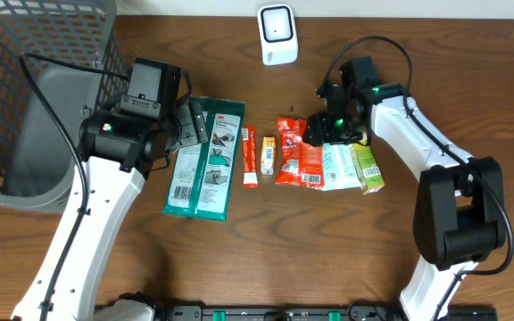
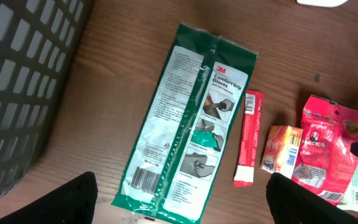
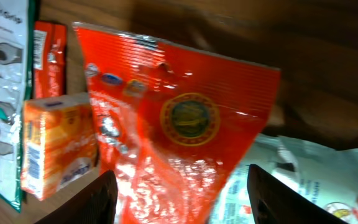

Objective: Scan the item barcode
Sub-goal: 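Move the right gripper over the row of items toward the tissue pack, then reach the right gripper down to the orange tissue pack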

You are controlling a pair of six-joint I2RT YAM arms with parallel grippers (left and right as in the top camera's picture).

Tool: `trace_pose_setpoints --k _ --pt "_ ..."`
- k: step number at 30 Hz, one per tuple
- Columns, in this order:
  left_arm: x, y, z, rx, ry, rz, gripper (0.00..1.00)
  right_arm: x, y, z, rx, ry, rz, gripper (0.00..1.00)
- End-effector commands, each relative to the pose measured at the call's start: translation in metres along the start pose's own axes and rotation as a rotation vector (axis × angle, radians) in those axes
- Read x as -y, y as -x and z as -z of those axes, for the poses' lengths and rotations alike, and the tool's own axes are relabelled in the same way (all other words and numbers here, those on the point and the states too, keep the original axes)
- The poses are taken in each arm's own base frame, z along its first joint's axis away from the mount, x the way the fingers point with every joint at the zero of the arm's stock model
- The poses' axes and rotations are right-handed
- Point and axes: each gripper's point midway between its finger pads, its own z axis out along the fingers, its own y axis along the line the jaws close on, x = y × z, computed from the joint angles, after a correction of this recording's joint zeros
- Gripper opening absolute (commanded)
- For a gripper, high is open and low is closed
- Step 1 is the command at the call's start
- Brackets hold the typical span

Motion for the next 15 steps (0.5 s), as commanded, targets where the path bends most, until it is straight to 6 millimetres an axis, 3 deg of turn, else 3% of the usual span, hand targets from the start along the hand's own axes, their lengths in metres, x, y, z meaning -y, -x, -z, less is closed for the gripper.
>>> trace_pose_setpoints --k 1,3,4,9,11,15 --pt "-0.002 0.005 0.006 0.024 0.007 0.001 0.87 0.005 -0.004 -0.004 -0.018 0.014 0.006 0.63" --pt "-0.002 0.005 0.006 0.024 0.007 0.001 0.87 0.005 -0.007 -0.003 -0.029 0.013 0.001 0.64" --pt "-0.002 0.005 0.006 0.024 0.007 0.001 0.98 0.005 -0.008 -0.004 -0.031 0.013 0.001 0.65" --pt "0.006 0.012 0.006 0.046 -0.032 0.006 0.98 0.005 -0.010 -0.008 -0.030 0.014 0.003 0.65" --pt "0.016 0.004 0.006 0.008 -0.090 0.003 0.74 0.006 -0.014 -0.012 -0.034 0.018 0.004 0.65" --pt "0.015 0.001 0.004 -0.003 -0.088 0.001 0.74 0.005 -0.014 -0.015 -0.027 0.030 0.008 0.66"
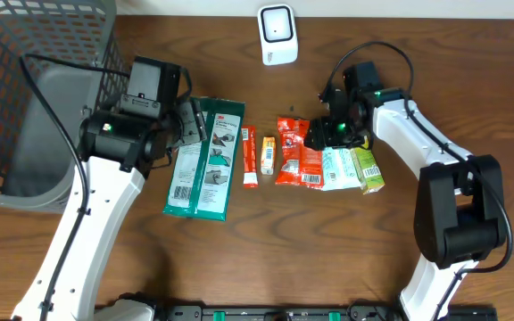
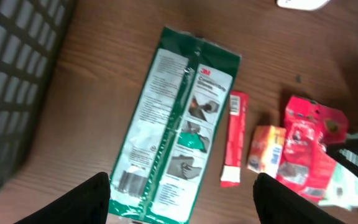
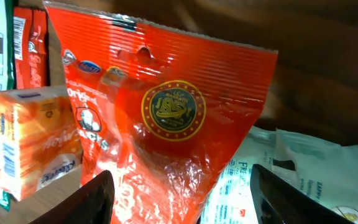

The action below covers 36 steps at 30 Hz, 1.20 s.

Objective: Scan the item barcode
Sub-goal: 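Reach the right gripper down to the orange tissue pack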

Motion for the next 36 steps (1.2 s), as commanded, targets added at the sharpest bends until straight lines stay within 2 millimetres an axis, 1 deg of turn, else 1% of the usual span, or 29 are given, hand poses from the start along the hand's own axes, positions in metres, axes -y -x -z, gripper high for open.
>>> trace_pose_setpoints --k 1,2,4,7,9,11,12,15,18,21,23,26,29,32,36 --pt "0.004 -0.002 0.004 -0.007 -0.027 -0.001 0.75 -0.002 -0.004 -0.006 -0.011 0.024 0.014 0.66" --pt "0.003 -0.003 0.004 -0.012 -0.021 -0.002 0.79 -0.004 -0.001 -0.006 0.000 0.029 0.018 0.64" --pt "0.002 -0.005 0.003 -0.020 -0.017 -0.002 0.80 -0.007 0.006 0.000 0.026 0.046 0.025 0.61" --pt "0.000 -0.004 0.003 -0.016 -0.009 -0.002 0.84 -0.020 0.017 0.023 0.050 0.070 0.032 0.61" --pt "-0.006 -0.001 0.003 0.003 0.030 -0.002 0.85 -0.027 0.019 0.037 0.054 0.071 0.037 0.61" --pt "-0.014 0.003 0.003 0.023 0.072 0.004 0.85 -0.036 0.019 0.045 0.054 0.074 0.047 0.61" --pt "-0.016 0.004 0.003 0.029 0.082 0.015 0.85 -0.040 0.018 0.046 0.052 0.076 0.049 0.61" --pt "-0.023 0.007 0.003 0.035 0.097 0.034 0.85 -0.052 0.012 0.042 0.031 0.060 0.022 0.61" --pt "-0.035 0.010 0.003 0.038 0.115 0.064 0.85 -0.058 0.007 0.033 0.025 -0.023 0.017 0.60" --pt "-0.045 0.010 0.003 0.029 0.135 0.086 0.86 -0.073 0.005 0.023 0.043 -0.106 0.042 0.61" --pt "-0.049 0.008 0.003 0.016 0.145 0.090 0.94 -0.083 0.002 0.018 0.057 -0.159 0.066 0.62" --pt "-0.049 0.007 0.003 0.012 0.146 0.090 0.95 -0.095 -0.003 0.013 0.078 -0.225 0.074 0.65" --pt "-0.049 0.007 0.003 0.012 0.146 0.090 0.95 -0.115 -0.004 0.007 0.093 -0.200 0.111 0.66" --pt "-0.049 0.007 0.003 0.012 0.146 0.090 0.95 -0.128 -0.003 0.004 0.114 -0.180 0.138 0.67" --pt "-0.049 0.007 0.003 0.012 0.146 0.090 0.95 -0.135 0.001 0.003 0.136 -0.167 0.152 0.67"
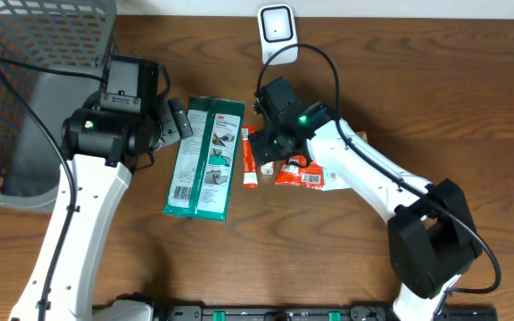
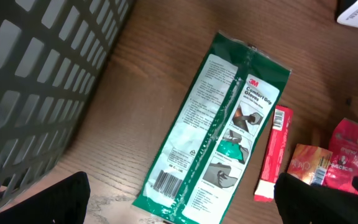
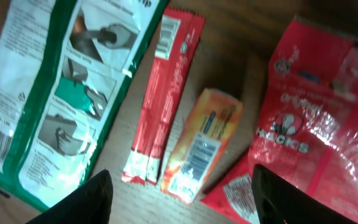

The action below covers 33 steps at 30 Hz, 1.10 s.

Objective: Scan the item barcode
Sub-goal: 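Reach the right gripper down to the orange tissue pack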

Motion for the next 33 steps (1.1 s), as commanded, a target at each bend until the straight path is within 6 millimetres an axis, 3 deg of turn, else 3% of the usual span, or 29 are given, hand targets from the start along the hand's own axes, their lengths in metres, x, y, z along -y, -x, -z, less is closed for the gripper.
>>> trace_pose_setpoints --k 1,9,15,26,31,33 --pt "-0.003 0.001 0.002 0.007 0.013 0.007 0.95 -0.002 0.010 0.008 0.045 -0.015 -0.014 0.67" --pt "-0.003 0.001 0.002 0.007 0.013 0.007 0.95 0.000 0.017 0.007 0.077 -0.030 -0.013 0.69" --pt "-0.003 0.001 0.002 0.007 0.013 0.007 0.95 0.004 0.011 0.001 0.064 -0.037 -0.045 0.73" --pt "-0.003 0.001 0.002 0.007 0.013 0.007 0.95 -0.003 -0.003 -0.009 0.021 0.023 -0.083 0.61" --pt "-0.003 0.001 0.002 0.008 0.012 0.008 0.96 -0.001 0.002 -0.006 0.035 0.038 -0.093 0.38" --pt "-0.003 0.001 0.002 0.007 0.013 0.007 0.95 0.007 0.008 0.000 0.054 0.037 -0.111 0.17"
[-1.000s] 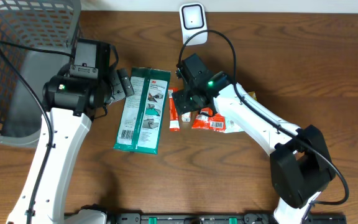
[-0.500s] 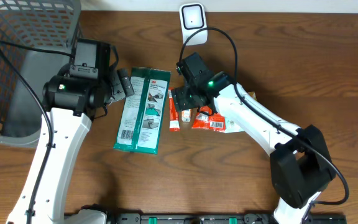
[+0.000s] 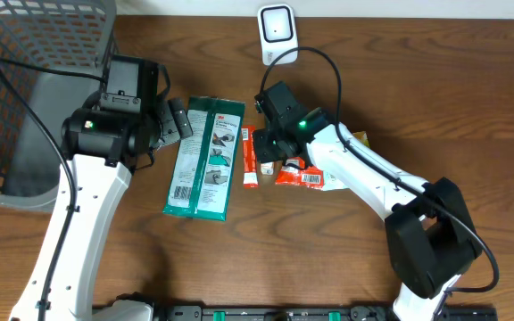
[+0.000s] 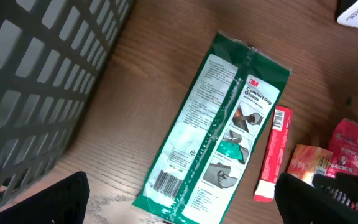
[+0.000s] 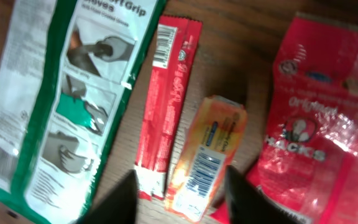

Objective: Scan the item barcode
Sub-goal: 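Reach the right gripper down to the orange tissue pack, then grasp the orange tissue pack with the right gripper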

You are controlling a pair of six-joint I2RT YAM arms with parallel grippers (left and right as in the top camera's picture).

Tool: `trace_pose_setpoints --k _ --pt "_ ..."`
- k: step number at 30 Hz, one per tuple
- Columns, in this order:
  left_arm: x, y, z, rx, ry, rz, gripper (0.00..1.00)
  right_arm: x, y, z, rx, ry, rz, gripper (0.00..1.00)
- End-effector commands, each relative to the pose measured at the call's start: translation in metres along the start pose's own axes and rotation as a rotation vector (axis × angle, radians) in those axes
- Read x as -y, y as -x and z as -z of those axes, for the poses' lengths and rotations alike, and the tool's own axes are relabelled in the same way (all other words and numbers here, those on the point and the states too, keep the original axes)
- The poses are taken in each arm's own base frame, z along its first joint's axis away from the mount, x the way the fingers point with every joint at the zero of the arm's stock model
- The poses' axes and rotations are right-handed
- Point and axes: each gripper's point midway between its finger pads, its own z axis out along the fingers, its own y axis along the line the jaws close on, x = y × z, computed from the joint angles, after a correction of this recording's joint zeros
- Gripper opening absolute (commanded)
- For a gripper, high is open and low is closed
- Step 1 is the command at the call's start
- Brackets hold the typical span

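Note:
A row of items lies on the wooden table: a green 3M glove pack [image 3: 202,160], a red stick pack [image 5: 161,106], a small orange box [image 5: 207,155] with its barcode facing up, and a red Hacks bag [image 5: 319,137]. The white scanner [image 3: 277,34] stands at the back edge. My right gripper [image 5: 179,199] hovers low over the orange box, open, its dark fingers [image 5: 114,202] straddling the box and the stick's end. In the overhead view it [image 3: 272,159] covers the box. My left gripper [image 4: 182,205] is open above the glove pack's barcode end, holding nothing.
A grey mesh basket [image 3: 25,89] fills the back left corner, close beside the left arm. More white and green packets [image 3: 333,178] lie at the row's right end, mostly under the right arm. The right arm's black cable [image 3: 328,67] loops near the scanner.
My right gripper's fingers stand closer together and nearer the orange box, which now looks larger between them. The left arm and all the items are where they were.
My right gripper first hung open over the red Hacks bag at the row's right end, and stayed there half a second later. By 1.1 s ago it was further left, over the red stick and orange box, and the left gripper had shifted slightly left. Now the right jaws have narrowed about the box.

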Motion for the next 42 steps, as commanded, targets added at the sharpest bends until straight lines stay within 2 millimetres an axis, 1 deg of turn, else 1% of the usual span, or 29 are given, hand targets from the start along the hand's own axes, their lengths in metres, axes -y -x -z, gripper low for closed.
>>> trace_pose_setpoints --k 1,2,4,7,10,13,19,24,32,42 --pt "-0.003 0.001 0.002 0.008 0.012 0.008 0.95 0.008 0.011 0.015 0.037 0.015 -0.028 0.04" --pt "-0.003 0.001 0.002 0.008 0.012 0.008 0.95 0.012 0.014 0.021 0.045 0.013 -0.035 0.01" --pt "-0.003 0.001 0.002 0.007 0.013 0.007 0.95 0.018 0.017 0.028 0.055 0.010 -0.044 0.01" --pt "-0.003 0.001 0.002 0.007 0.013 0.007 0.95 0.021 0.014 0.030 0.036 0.016 -0.058 0.01" --pt "-0.003 0.001 0.002 0.008 0.012 0.008 0.95 0.027 0.003 0.025 -0.007 -0.002 -0.064 0.01" --pt "-0.003 0.001 0.002 0.008 0.012 0.008 0.95 0.030 -0.005 0.015 -0.035 -0.012 -0.066 0.01" --pt "-0.003 0.001 0.002 0.007 0.013 0.007 0.95 0.040 -0.014 -0.001 -0.044 -0.046 -0.077 0.01" --pt "-0.003 0.001 0.002 0.007 0.013 0.007 0.95 0.038 -0.014 -0.006 -0.031 -0.038 -0.079 0.01" --pt "-0.003 0.001 0.002 0.007 0.013 0.007 0.96 0.033 -0.028 -0.019 -0.026 -0.045 -0.081 0.01" --pt "-0.003 0.001 0.002 0.007 0.013 0.007 0.96 0.030 -0.025 -0.020 -0.009 -0.036 -0.074 0.01"
